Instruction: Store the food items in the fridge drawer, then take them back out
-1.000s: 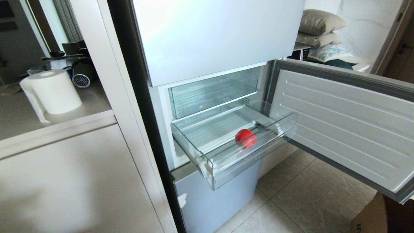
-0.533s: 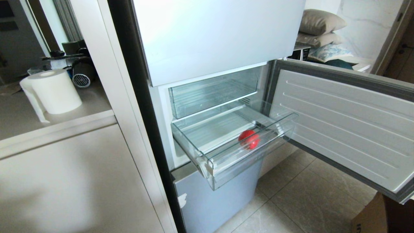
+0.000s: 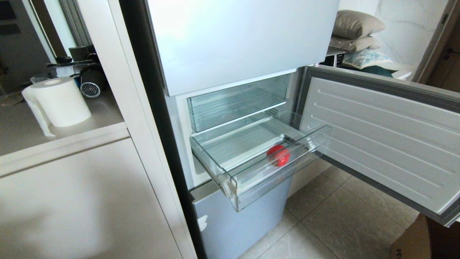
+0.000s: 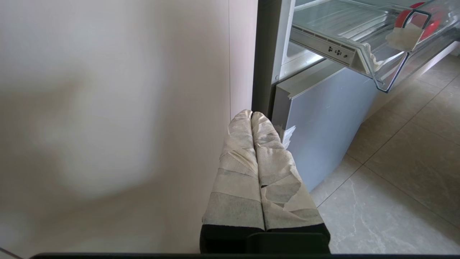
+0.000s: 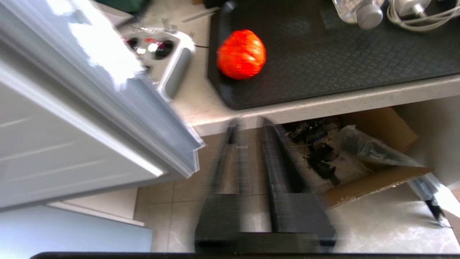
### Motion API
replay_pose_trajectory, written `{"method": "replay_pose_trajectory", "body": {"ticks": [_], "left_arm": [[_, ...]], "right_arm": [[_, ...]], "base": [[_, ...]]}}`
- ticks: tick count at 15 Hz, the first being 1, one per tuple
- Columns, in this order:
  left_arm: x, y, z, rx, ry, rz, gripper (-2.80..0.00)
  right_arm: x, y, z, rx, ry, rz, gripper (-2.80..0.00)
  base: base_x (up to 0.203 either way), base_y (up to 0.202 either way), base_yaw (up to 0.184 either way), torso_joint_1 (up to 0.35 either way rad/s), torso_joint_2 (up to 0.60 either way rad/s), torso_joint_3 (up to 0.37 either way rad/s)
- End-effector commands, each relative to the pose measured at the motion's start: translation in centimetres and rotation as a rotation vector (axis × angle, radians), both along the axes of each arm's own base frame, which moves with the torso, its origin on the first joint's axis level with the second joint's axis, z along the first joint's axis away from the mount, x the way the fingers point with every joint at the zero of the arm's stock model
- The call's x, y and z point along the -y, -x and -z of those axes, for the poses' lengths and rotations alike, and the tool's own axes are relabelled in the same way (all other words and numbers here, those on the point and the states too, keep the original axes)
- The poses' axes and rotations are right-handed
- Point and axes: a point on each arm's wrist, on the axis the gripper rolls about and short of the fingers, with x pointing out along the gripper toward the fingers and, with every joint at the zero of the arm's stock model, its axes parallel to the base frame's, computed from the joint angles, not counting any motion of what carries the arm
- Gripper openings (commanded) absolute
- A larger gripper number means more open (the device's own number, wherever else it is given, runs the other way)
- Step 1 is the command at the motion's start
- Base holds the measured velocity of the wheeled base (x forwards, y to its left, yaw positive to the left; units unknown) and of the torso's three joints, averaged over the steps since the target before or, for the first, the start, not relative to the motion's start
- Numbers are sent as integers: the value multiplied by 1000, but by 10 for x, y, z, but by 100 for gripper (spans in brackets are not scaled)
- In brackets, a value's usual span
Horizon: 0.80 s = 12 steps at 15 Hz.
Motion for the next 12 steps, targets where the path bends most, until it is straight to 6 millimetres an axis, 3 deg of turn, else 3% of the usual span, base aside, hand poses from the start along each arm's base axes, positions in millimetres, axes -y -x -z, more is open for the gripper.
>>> {"method": "replay_pose_trajectory", "body": {"ticks": [1,5,8,12], "left_arm": [[0,0,0,0,0,-1,-280],[0,0,0,0,0,-1,-280],[0,0,0,0,0,-1,-280],[0,0,0,0,0,-1,-280]], "right_arm": [[34,-8,38,-34,-129,4,0],[78,-20,58,-85,-149,-22,0],[113,-34,69,-192,-70,-90,0],[152,-71,87,-214,-43,-159,0]], "base": [[0,0,0,0,0,0],[0,0,0,0,0,0],[0,0,0,0,0,0],[0,0,0,0,0,0]]}}
